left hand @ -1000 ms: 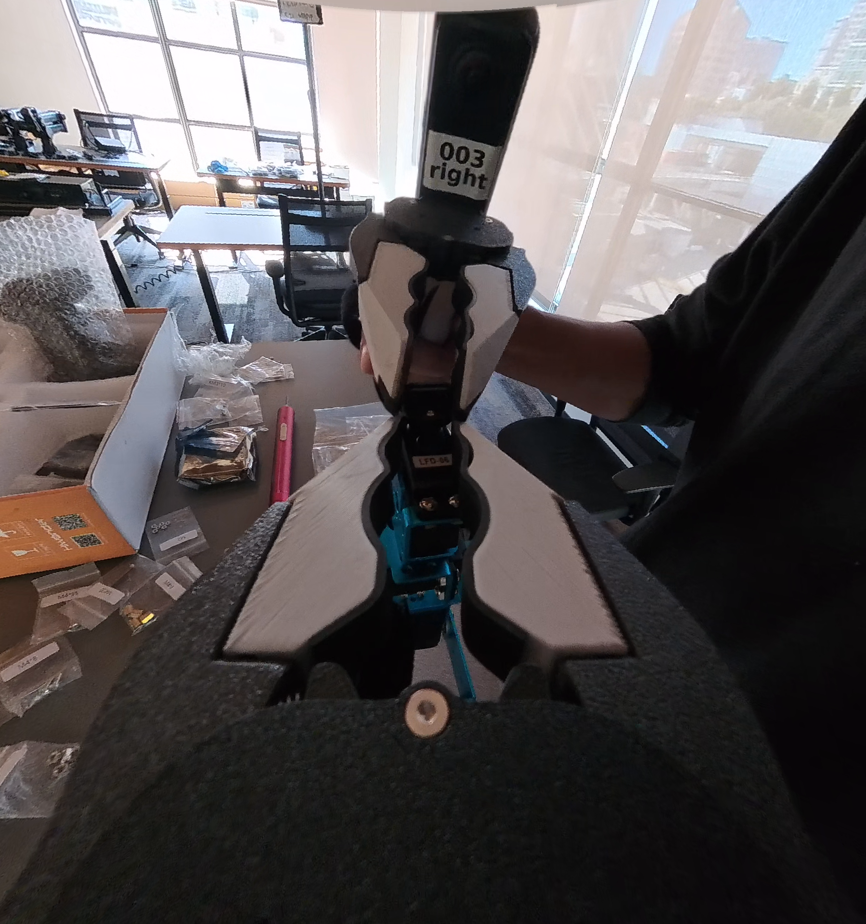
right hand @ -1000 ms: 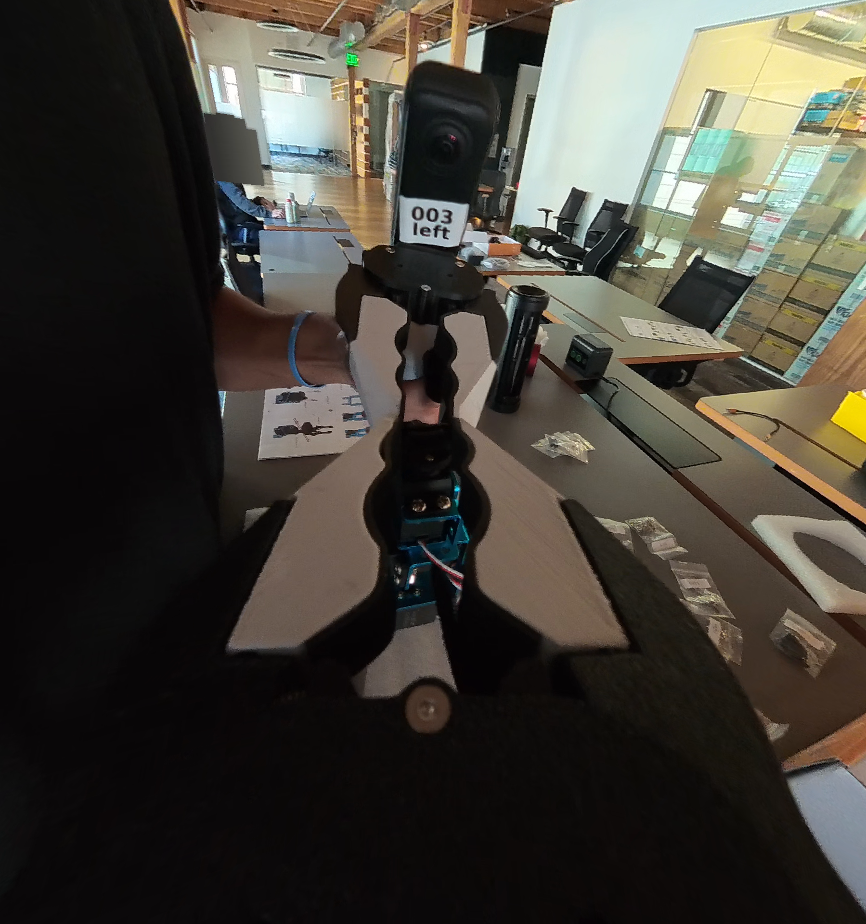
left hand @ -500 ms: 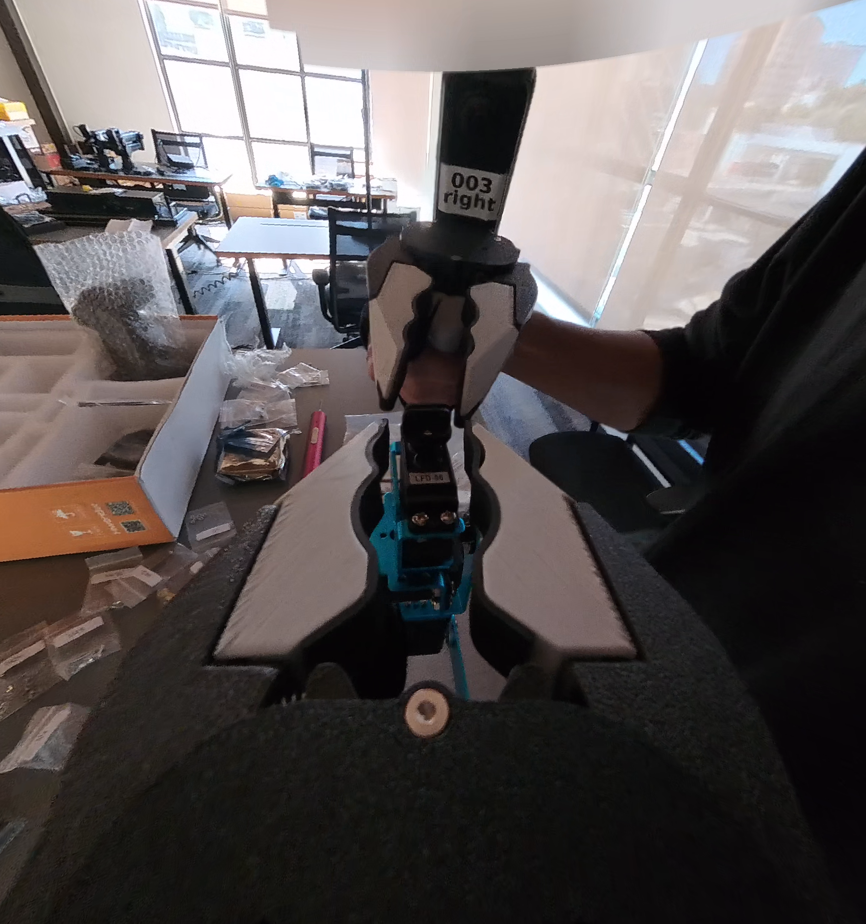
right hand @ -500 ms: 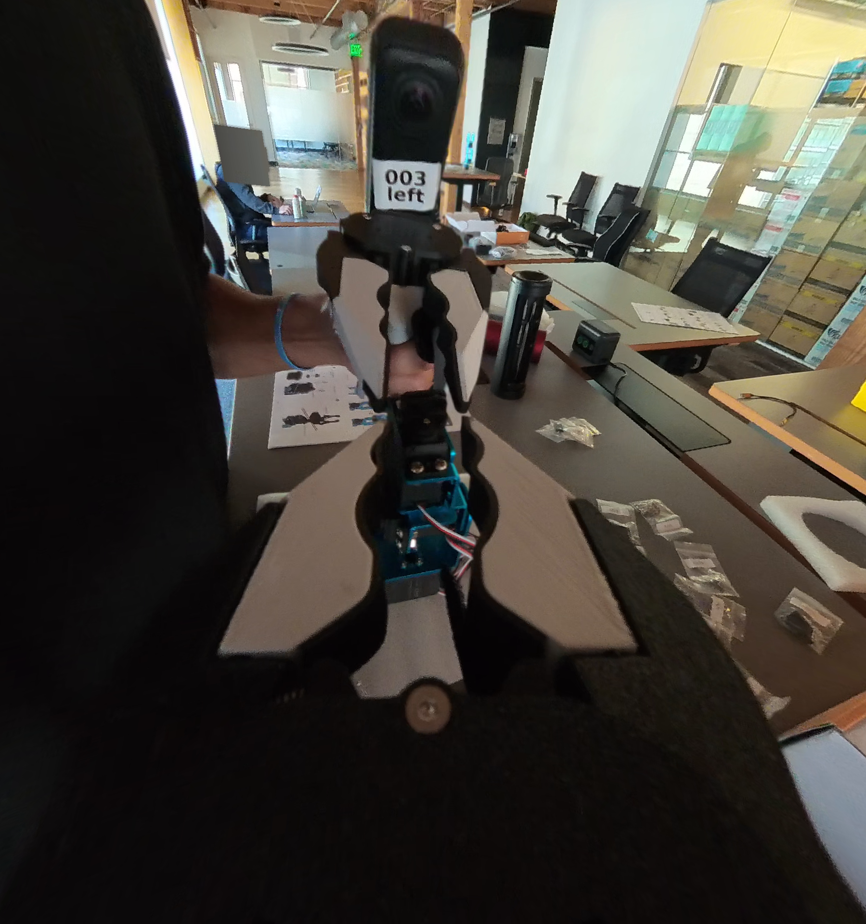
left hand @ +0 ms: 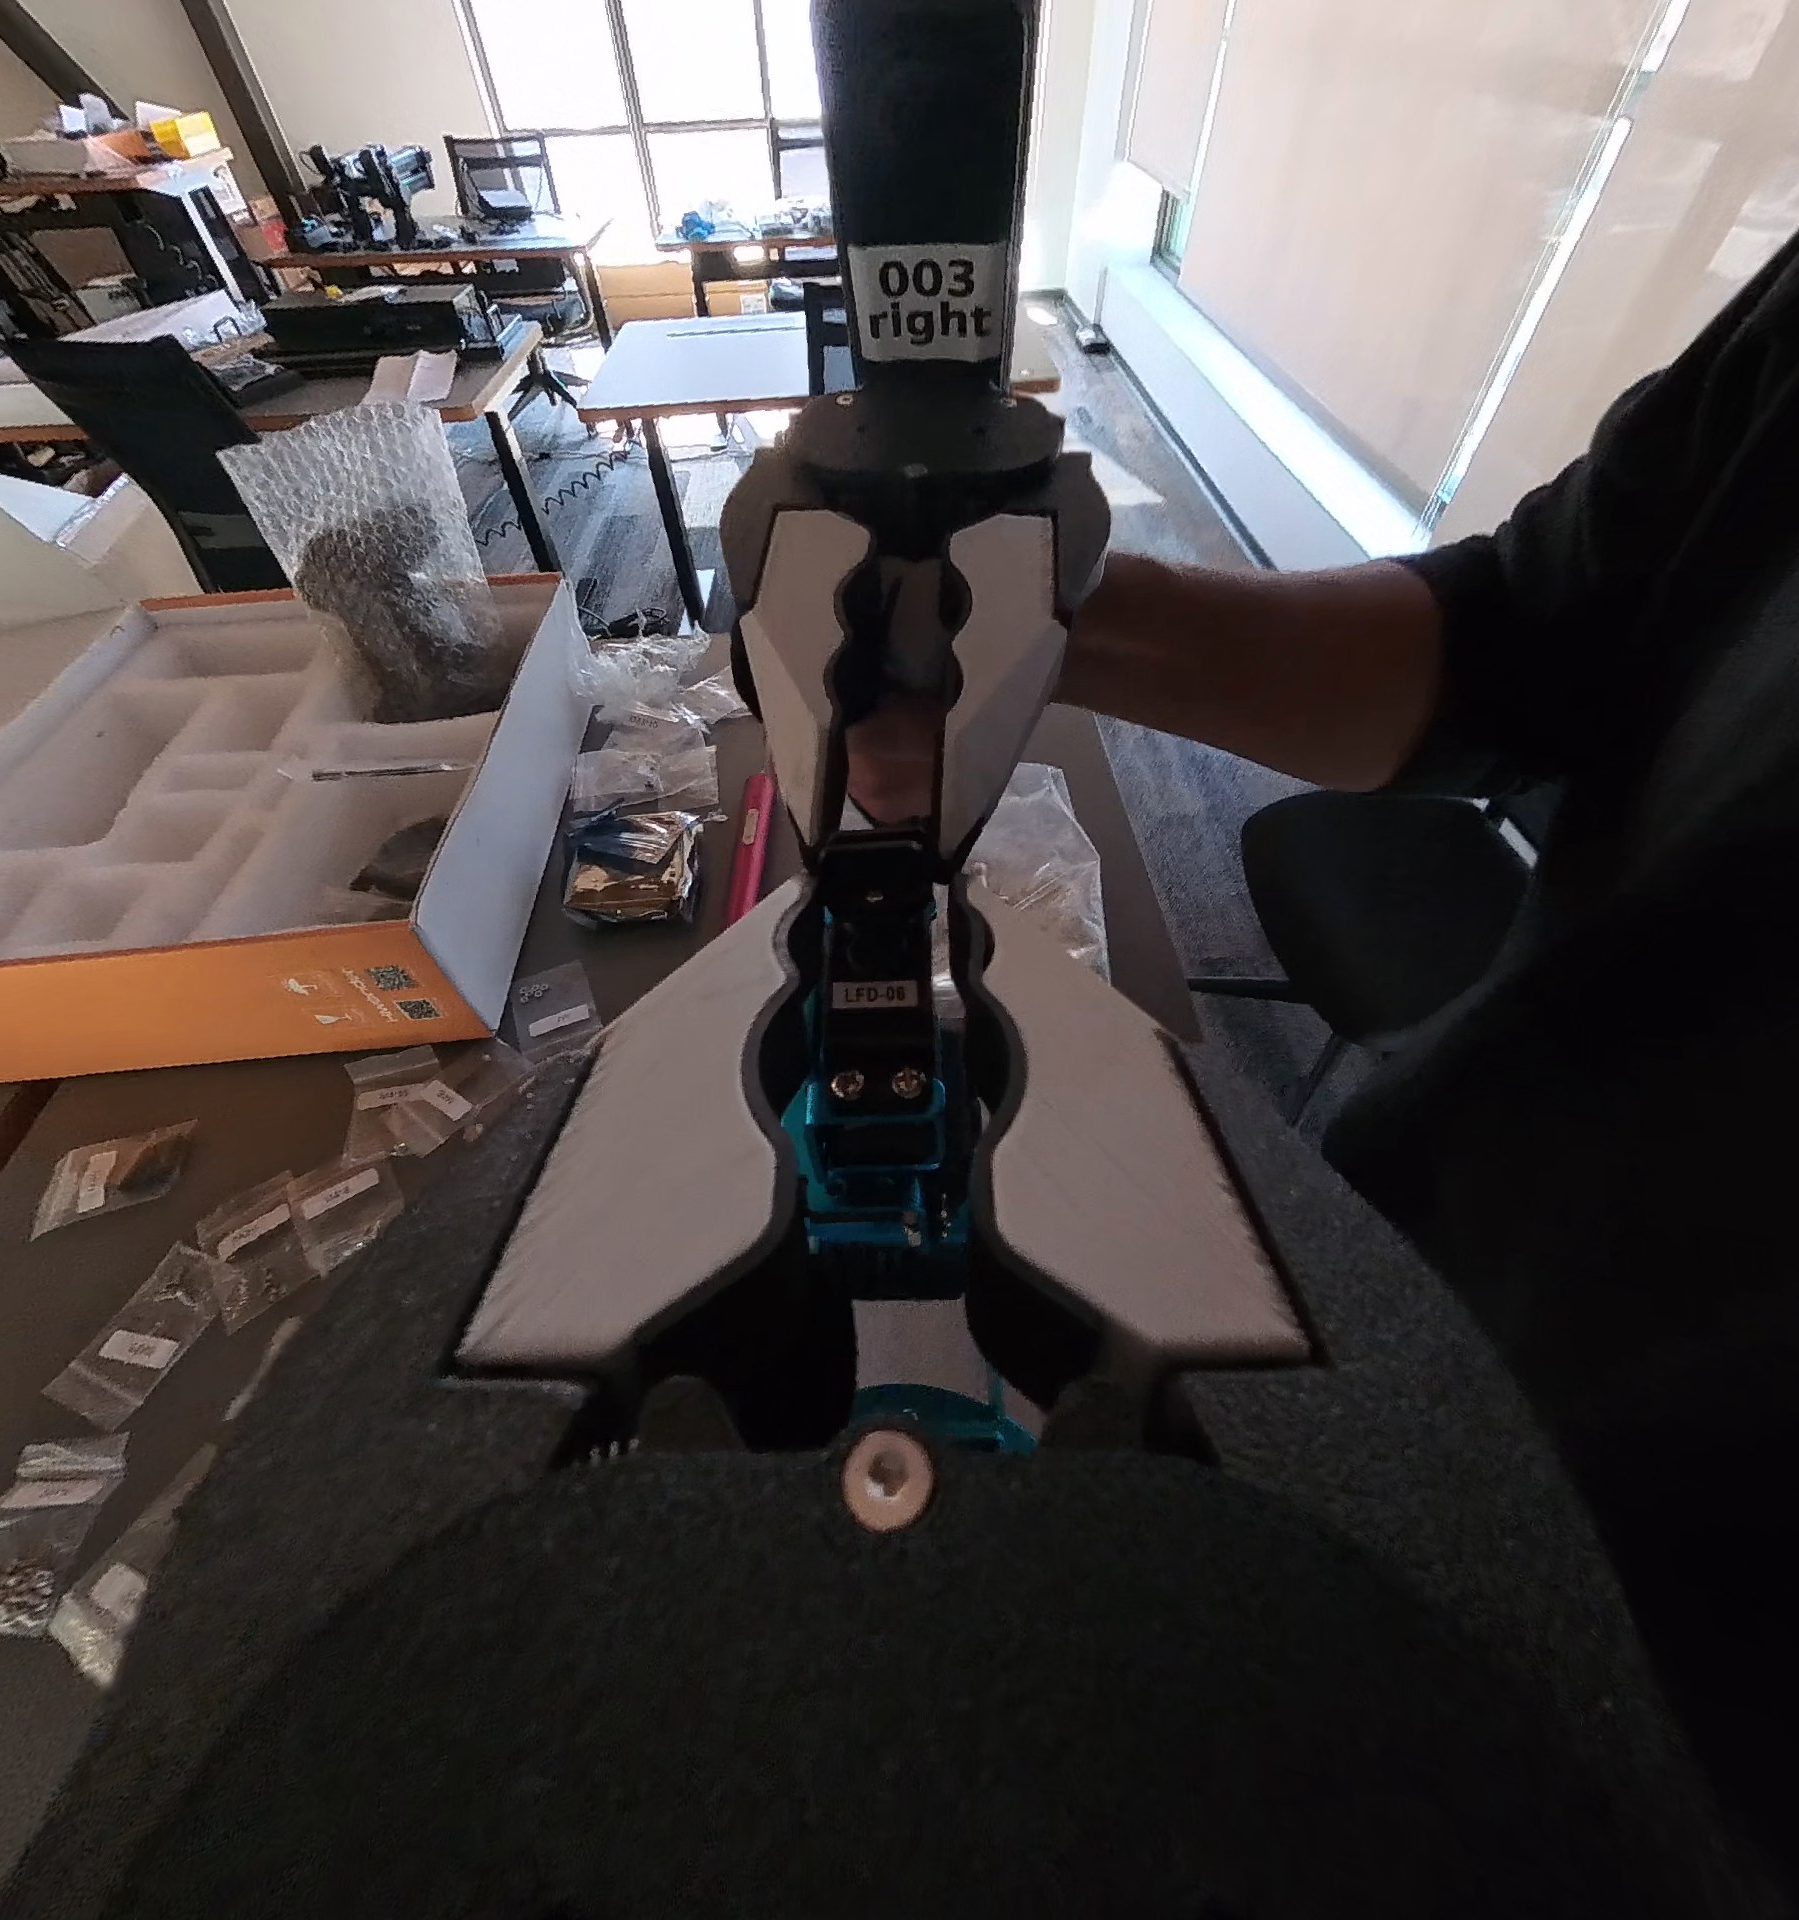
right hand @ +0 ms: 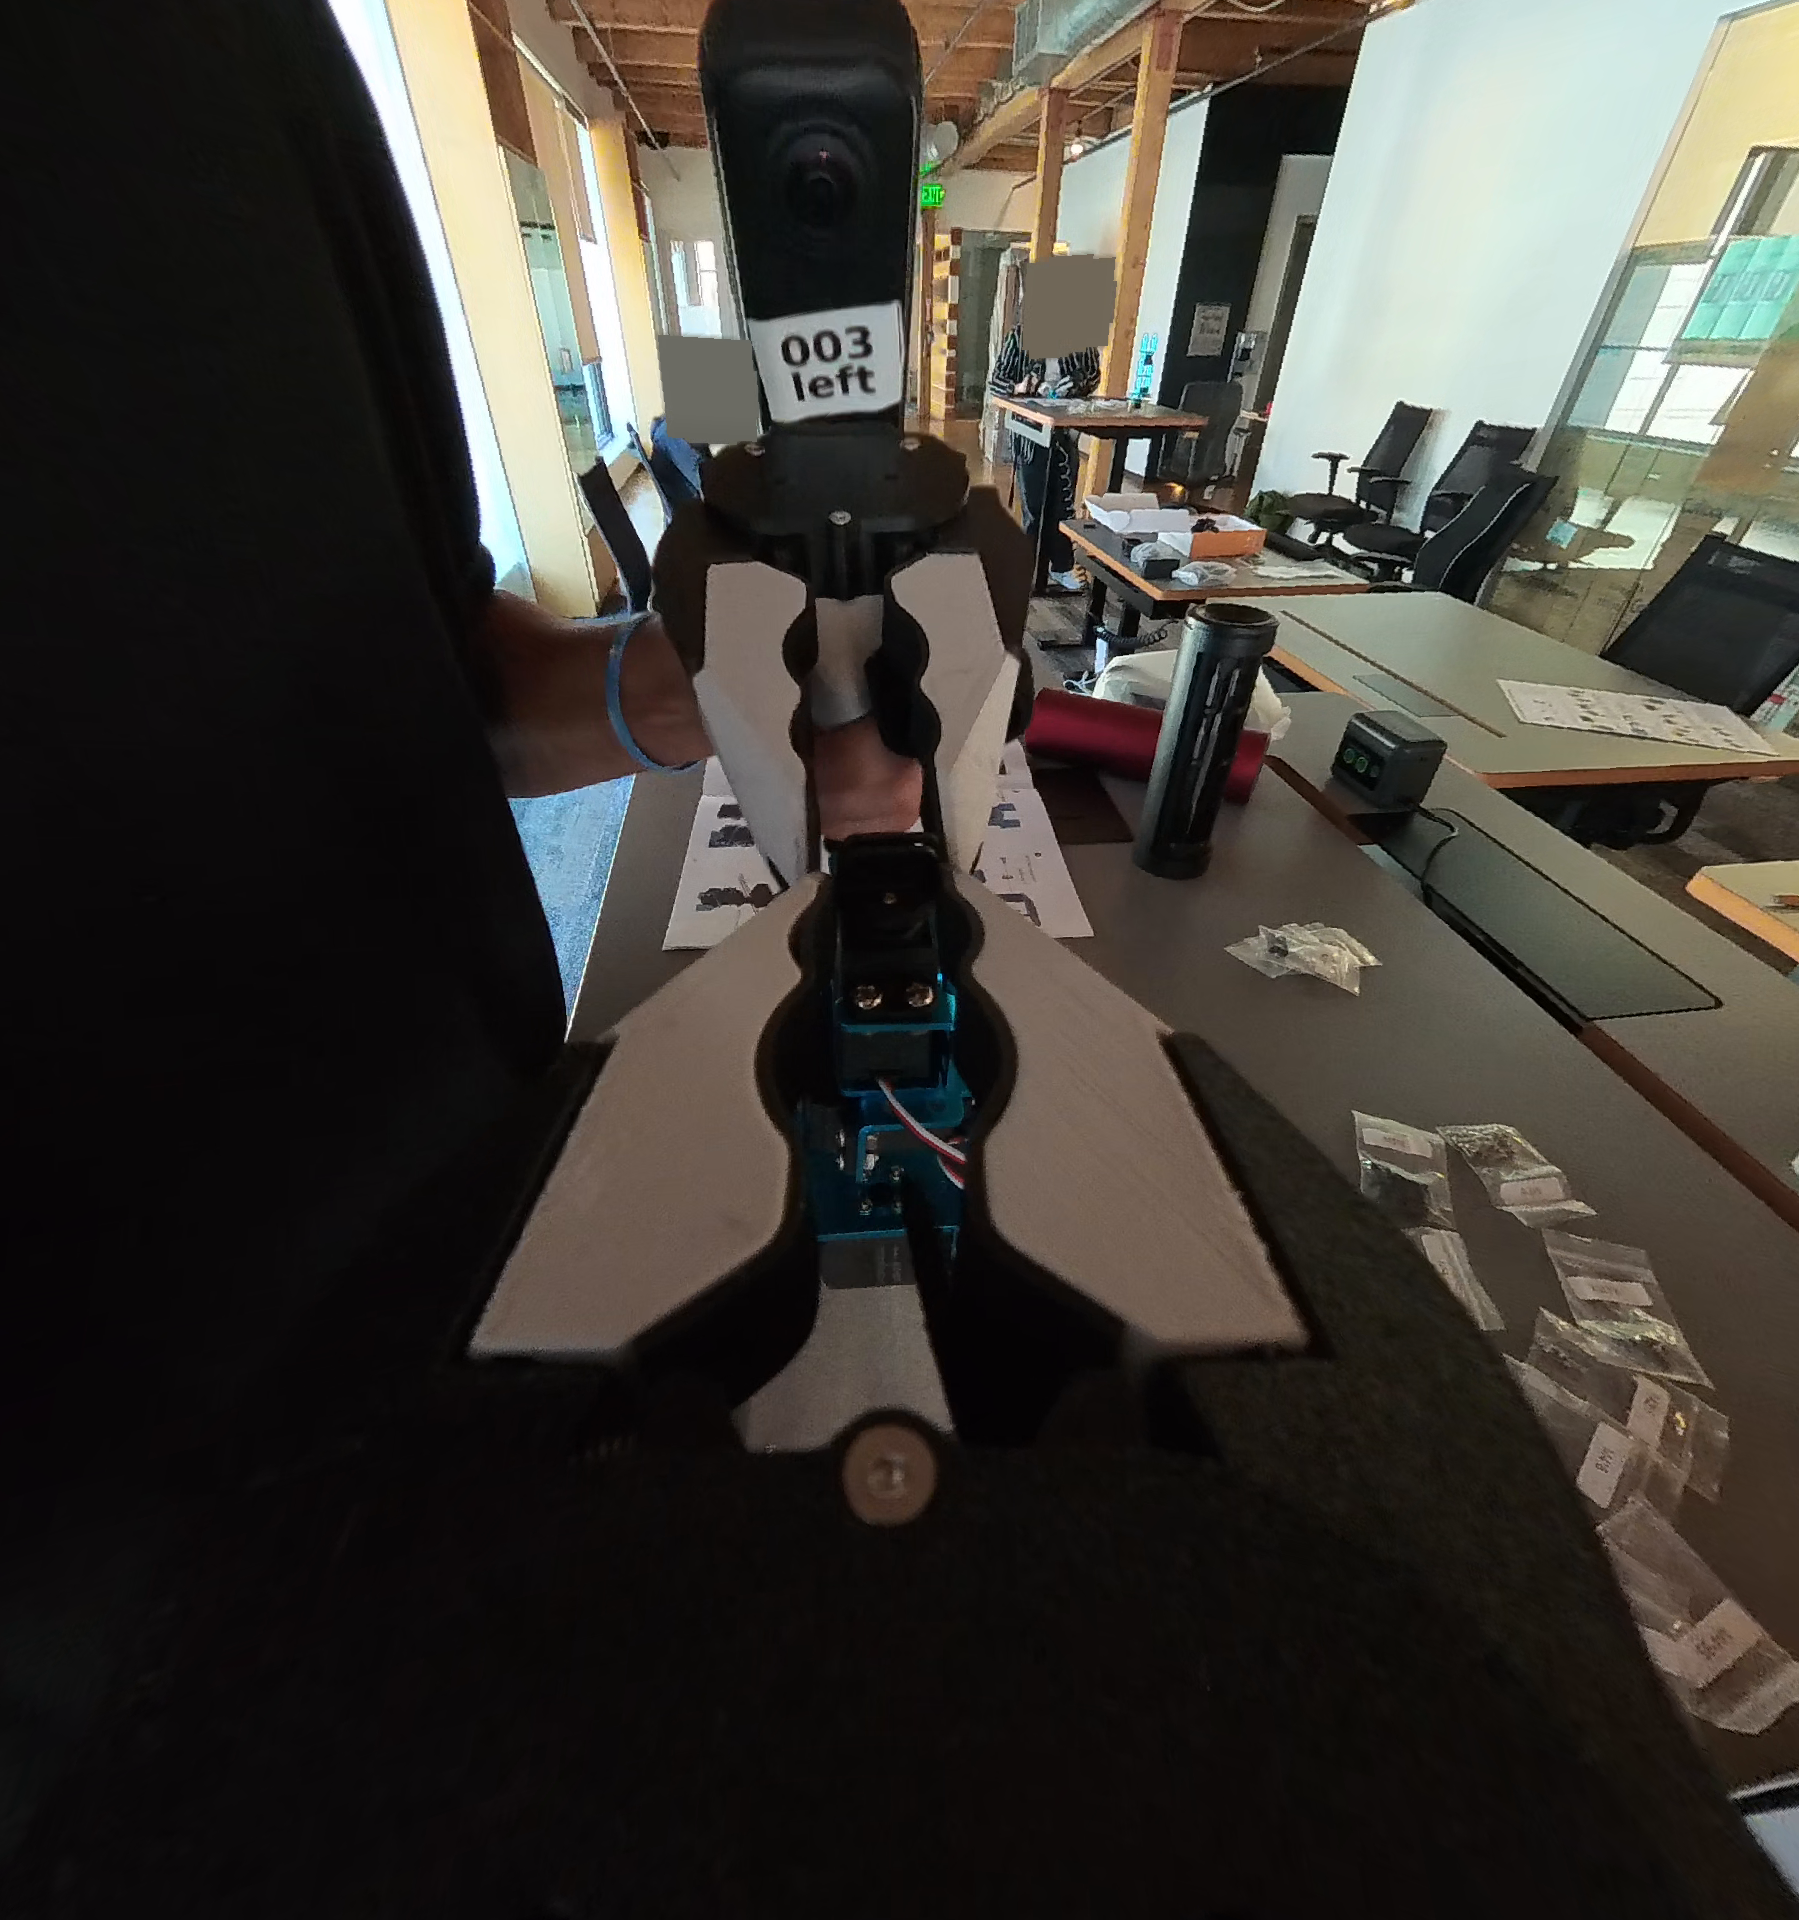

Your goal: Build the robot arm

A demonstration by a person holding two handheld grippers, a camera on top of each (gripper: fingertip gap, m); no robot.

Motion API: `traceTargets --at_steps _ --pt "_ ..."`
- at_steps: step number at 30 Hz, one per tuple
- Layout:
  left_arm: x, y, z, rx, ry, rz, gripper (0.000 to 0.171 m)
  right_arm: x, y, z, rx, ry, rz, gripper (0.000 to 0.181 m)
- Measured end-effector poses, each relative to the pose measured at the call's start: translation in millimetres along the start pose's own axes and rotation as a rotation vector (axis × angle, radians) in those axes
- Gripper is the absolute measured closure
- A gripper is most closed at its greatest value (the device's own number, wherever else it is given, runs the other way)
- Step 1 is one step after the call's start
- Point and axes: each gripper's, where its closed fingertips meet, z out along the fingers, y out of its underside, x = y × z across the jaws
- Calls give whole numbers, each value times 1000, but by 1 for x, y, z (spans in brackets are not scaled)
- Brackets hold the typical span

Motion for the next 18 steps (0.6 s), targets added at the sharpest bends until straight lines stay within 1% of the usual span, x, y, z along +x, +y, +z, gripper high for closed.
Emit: traceTargets --at_steps 8,18 --pt "1 1 4 -50 14 54 152 -2 1 -4 -41 42 -51 165" --pt "0 1 5 -46 46 59 153 -2 1 -5 -66 87 -45 165"
